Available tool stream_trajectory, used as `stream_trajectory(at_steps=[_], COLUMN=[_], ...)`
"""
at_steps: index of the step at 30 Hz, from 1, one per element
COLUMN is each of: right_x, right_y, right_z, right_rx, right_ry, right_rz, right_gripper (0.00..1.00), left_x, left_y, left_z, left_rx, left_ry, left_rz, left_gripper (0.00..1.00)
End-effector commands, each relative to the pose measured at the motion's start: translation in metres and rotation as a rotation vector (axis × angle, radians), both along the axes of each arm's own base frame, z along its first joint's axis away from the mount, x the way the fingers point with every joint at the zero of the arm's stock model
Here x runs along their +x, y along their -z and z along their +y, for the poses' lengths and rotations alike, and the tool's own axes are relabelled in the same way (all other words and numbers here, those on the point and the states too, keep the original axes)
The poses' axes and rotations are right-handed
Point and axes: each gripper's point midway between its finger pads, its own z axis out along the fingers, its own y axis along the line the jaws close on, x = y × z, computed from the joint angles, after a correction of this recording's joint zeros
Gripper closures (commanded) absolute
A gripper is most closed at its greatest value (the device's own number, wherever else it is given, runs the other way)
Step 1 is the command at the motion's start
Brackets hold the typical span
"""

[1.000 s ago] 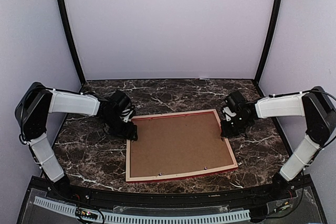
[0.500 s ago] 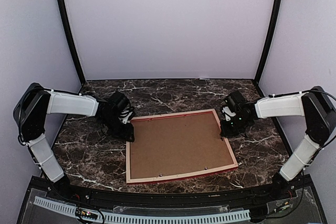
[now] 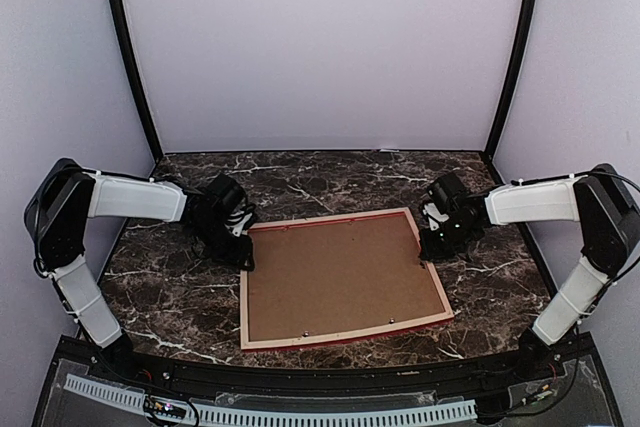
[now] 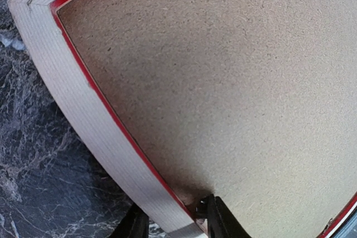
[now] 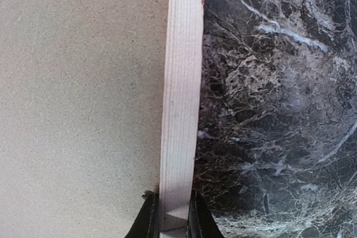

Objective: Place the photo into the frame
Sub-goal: Press the fastener onto the backboard.

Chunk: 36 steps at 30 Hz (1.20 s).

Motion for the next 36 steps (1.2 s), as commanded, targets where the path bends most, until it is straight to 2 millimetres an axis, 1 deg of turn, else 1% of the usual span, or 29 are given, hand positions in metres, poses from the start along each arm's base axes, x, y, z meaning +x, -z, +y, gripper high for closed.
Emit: stream_trajectory(at_steps=[1,4,6,7,8,9,10,11,13,17,19,23,26,29,31,32,36], right_x=[-0.017,-0.017,-0.017,-0.016,-0.016,-0.016,-0.016,-0.016,-0.017,-0.017,-0.017,-0.017,-0.016,-0.016,-0.017,-0.017,-0.016], right_y=[0.020,0.020,0.019,0.018,0.017,0.017,0.017,0.017,0.017,0.015,0.014,0.012,0.011,0.010,0.009,0.008,0.000], right_z=[-0.002,-0.002,-0.002,-0.002,-0.001,-0.001,-0.001,-0.001,-0.001,-0.001,-0.001,-0.001,0.000,0.002,0.003,0.004,0.007], right_rx=[-0.024,-0.023,-0.021,-0.020,-0.019,-0.018,-0.017,-0.017,-0.015,-0.012,-0.010,-0.007,0.000,0.012,0.021,0.026,0.050], right_ry=[-0.037,-0.037,-0.036,-0.036,-0.036,-0.037,-0.036,-0.036,-0.035,-0.031,-0.029,-0.028,-0.028,-0.028,-0.027,-0.026,-0.019], right_rz=[0.086,0.088,0.087,0.086,0.084,0.085,0.086,0.087,0.088,0.085,0.083,0.078,0.075,0.075,0.075,0.074,0.062], right_gripper=[1.00,1.00,0.99,0.99,0.99,0.99,0.99,0.99,0.99,0.99,0.98,0.96,0.94,0.91,0.86,0.82,0.65], left_x=[-0.023,-0.022,-0.021,-0.021,-0.019,-0.017,-0.017,-0.016,-0.016,-0.025,-0.033,-0.047,-0.053,-0.054,-0.055,-0.054,-0.052], left_y=[0.011,0.007,0.001,-0.002,-0.006,-0.011,-0.014,-0.018,-0.021,-0.017,-0.014,-0.007,-0.003,-0.002,-0.001,-0.001,-0.001], left_z=[0.007,0.003,-0.001,-0.004,-0.006,-0.008,-0.009,-0.009,-0.009,-0.003,-0.001,-0.001,-0.002,-0.005,-0.008,-0.009,-0.009], left_rx=[0.031,0.009,-0.021,-0.039,-0.052,-0.067,-0.073,-0.082,-0.087,-0.088,-0.096,-0.127,-0.142,-0.161,-0.171,-0.172,-0.167], left_ry=[0.062,0.066,0.065,0.062,0.060,0.053,0.050,0.043,0.033,0.007,-0.008,-0.033,-0.043,-0.044,-0.047,-0.047,-0.064], left_rz=[0.069,0.063,0.055,0.052,0.039,0.029,0.023,0.013,0.007,0.029,0.047,0.086,0.103,0.111,0.118,0.118,0.115], left_gripper=[0.71,0.69,0.64,0.58,0.55,0.46,0.41,0.35,0.29,0.25,0.26,0.36,0.44,0.50,0.56,0.58,0.66])
